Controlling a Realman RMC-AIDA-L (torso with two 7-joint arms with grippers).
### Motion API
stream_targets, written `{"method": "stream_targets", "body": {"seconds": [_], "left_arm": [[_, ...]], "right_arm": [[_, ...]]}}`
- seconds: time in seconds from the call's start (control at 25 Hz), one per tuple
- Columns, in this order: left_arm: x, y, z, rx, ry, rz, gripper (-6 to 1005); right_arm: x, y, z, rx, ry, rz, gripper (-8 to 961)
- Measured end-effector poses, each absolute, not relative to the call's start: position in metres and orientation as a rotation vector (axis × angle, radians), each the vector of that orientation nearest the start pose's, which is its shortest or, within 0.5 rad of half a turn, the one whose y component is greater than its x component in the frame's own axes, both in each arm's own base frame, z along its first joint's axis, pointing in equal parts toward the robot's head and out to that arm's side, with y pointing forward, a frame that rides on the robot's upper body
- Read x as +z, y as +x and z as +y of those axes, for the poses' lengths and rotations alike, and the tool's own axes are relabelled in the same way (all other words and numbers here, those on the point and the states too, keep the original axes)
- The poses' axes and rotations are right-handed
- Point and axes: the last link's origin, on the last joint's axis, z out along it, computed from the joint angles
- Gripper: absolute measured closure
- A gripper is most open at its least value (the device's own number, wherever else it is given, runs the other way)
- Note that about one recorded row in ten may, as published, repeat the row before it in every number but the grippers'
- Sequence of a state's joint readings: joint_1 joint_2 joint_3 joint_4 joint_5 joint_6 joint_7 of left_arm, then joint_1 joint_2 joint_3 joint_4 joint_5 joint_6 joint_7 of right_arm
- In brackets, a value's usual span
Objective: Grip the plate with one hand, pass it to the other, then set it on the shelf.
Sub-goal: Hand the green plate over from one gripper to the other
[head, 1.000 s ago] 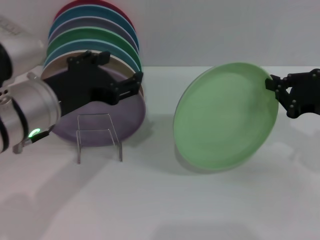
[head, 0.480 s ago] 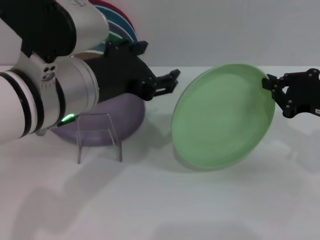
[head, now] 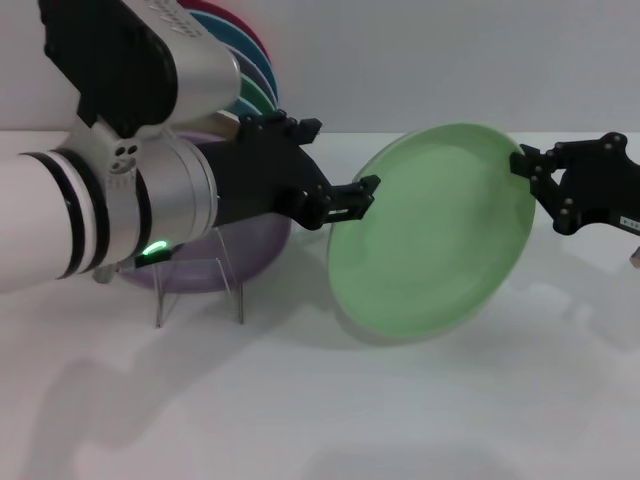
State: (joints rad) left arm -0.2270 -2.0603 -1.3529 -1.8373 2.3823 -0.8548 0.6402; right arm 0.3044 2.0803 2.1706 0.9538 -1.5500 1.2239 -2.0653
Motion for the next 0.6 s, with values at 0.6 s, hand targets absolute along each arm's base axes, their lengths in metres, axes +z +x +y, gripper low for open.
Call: {"method": "stream_targets", "body": {"seconds": [0.6], "left_arm": [[-0.018, -0.088, 0.328, -0.304, -2.476, -0.332, 316]], "right_arm": [[0.050, 0.255, 0.345, 0.647, -2.329, 0.120, 942]]}}
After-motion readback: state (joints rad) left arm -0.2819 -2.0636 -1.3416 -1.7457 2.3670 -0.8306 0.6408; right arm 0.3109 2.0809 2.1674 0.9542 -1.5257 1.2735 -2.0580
